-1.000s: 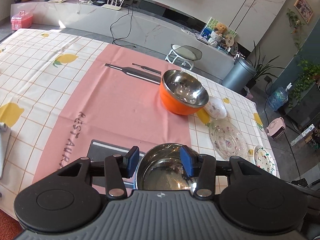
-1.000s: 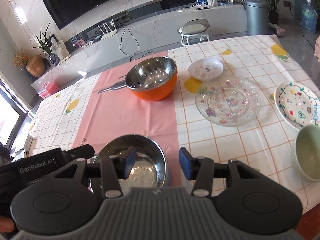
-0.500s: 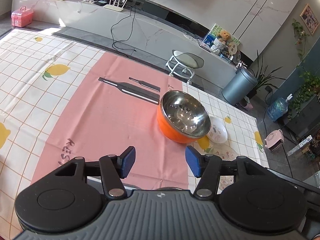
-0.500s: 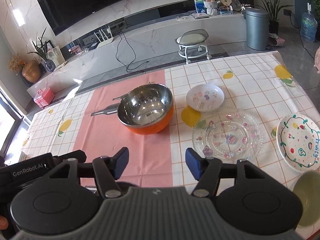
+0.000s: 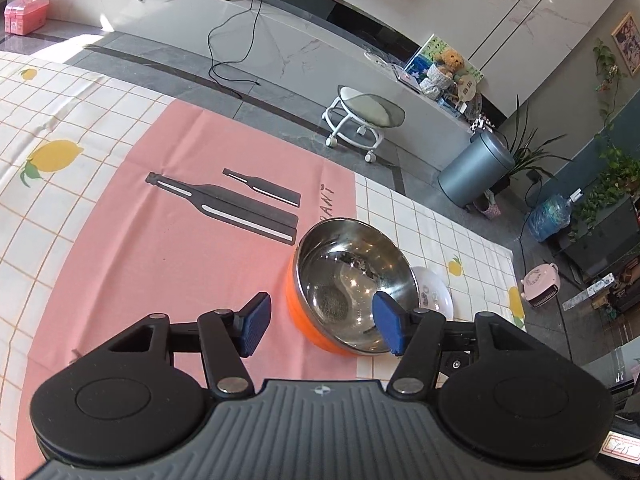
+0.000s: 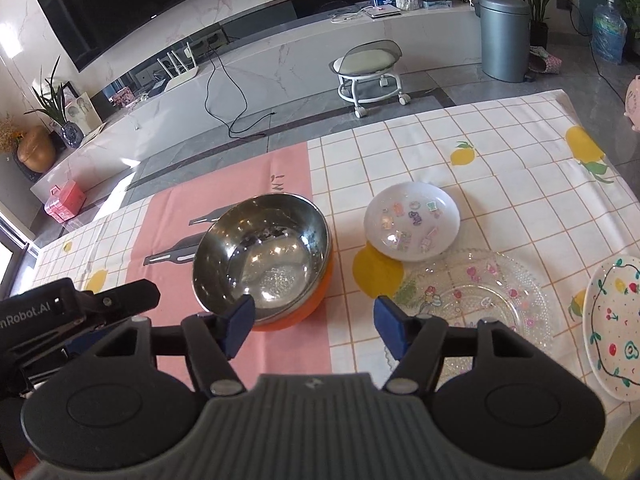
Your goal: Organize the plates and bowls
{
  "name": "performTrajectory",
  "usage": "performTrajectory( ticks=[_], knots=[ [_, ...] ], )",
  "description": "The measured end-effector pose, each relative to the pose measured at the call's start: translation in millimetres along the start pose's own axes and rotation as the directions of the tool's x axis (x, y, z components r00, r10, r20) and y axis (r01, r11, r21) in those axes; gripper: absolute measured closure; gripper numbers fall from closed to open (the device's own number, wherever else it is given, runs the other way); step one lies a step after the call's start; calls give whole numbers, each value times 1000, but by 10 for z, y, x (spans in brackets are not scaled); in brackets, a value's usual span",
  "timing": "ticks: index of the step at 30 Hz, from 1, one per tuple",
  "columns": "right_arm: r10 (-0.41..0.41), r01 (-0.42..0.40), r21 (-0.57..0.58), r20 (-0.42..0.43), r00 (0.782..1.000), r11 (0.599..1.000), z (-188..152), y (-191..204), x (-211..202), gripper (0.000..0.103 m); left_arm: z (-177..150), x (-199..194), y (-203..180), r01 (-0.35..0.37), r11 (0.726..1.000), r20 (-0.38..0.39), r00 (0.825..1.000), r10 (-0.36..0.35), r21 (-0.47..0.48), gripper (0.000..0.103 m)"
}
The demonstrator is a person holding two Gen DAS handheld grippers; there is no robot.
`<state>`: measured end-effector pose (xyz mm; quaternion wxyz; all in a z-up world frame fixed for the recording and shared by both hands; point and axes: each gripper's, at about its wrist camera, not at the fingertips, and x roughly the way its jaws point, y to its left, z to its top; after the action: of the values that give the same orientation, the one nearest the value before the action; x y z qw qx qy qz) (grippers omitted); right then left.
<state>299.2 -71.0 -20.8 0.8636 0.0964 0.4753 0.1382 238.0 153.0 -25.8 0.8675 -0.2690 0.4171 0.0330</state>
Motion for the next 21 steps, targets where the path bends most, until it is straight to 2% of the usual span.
performTrajectory(
  ticks=[1,8,11,16,18,19,21],
  knots=[
    [-6,6,2,-9,1000,1000,29,-4,67,38,37,85,6,-6,1000,-15,1000,6,0,34],
    [-19,21,40,-65,998,999,180,-84,433,57,151,522,77,-25,1000,-63,998,24,-14,40],
    [-17,22,62,-84,996,998,214,-123,563,62,161,643,101,-31,999,-81,996,29,-31,50],
    [10,-1,91,-99,995,996,208,-151,684,73,146,733,81,-56,998,-98,994,56,0,81],
    [26,-17,95,-100,995,995,207,-145,700,81,137,721,75,-72,997,-97,993,73,8,88],
    [40,-30,98,-100,994,995,211,-131,699,87,133,712,78,-71,997,-100,992,71,6,88],
    [22,-14,86,-103,994,996,214,-91,677,88,124,679,68,-76,997,-104,992,76,5,88]
  ],
)
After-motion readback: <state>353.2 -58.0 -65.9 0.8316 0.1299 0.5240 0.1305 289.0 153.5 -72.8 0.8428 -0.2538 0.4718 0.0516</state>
